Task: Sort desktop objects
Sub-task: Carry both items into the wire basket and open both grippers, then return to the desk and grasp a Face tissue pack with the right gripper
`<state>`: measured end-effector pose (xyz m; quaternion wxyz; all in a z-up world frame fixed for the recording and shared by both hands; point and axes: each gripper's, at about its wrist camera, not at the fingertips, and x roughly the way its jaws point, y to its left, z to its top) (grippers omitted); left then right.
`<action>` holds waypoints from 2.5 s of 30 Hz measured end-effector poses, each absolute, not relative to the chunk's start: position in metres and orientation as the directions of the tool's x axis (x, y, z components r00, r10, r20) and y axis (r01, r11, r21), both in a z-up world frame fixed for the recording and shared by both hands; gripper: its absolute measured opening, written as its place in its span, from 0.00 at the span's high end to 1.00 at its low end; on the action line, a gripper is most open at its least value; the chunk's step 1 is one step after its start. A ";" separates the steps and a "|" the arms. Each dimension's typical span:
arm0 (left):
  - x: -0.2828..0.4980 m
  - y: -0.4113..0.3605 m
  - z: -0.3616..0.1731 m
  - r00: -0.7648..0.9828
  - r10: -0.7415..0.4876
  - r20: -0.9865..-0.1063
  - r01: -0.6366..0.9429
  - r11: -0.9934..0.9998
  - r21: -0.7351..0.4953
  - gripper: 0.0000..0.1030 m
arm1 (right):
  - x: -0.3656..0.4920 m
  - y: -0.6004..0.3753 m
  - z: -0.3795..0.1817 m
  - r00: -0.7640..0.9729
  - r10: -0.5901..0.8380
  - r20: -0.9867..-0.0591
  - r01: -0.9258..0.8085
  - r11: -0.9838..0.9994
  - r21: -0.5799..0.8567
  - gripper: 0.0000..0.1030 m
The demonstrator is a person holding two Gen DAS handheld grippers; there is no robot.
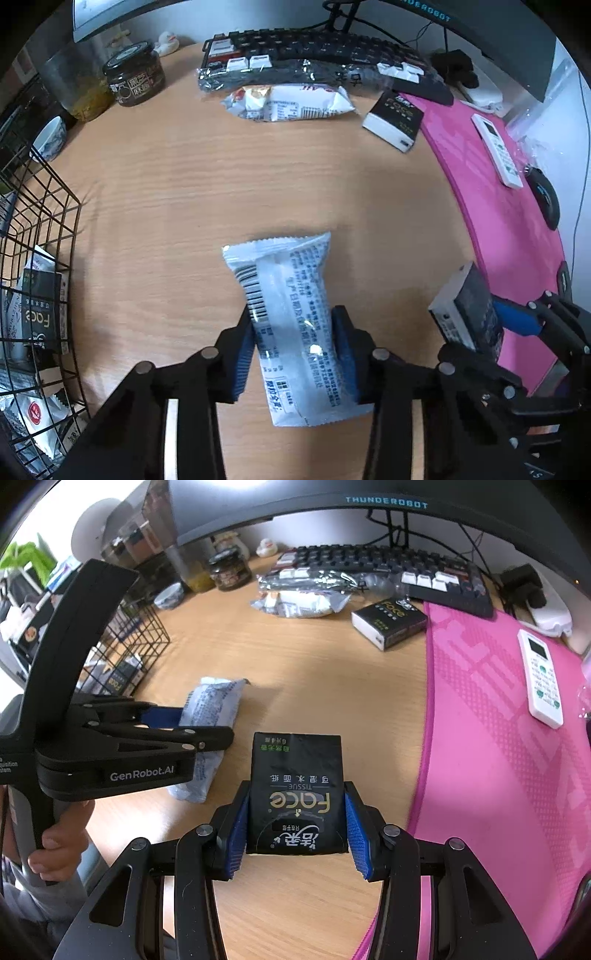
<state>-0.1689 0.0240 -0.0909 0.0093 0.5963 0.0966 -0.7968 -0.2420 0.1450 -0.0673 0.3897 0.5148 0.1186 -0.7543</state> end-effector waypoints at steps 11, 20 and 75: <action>-0.125 0.002 -0.021 -0.442 0.088 -0.893 0.109 -0.982 -0.151 0.60 | -0.218 0.121 -0.012 -0.242 -0.490 -0.838 0.744 -0.648 0.164 0.54; -0.042 -0.101 0.059 -0.583 -0.133 -0.801 0.311 -0.948 -0.070 0.60 | -0.149 0.016 0.063 -0.204 -0.634 -0.746 0.883 -0.449 0.140 0.54; -0.154 0.000 -0.004 -0.538 -0.066 -0.841 0.131 -0.991 -0.006 0.28 | -0.257 0.114 -0.010 -0.319 -0.472 -0.822 0.683 -0.716 0.146 0.50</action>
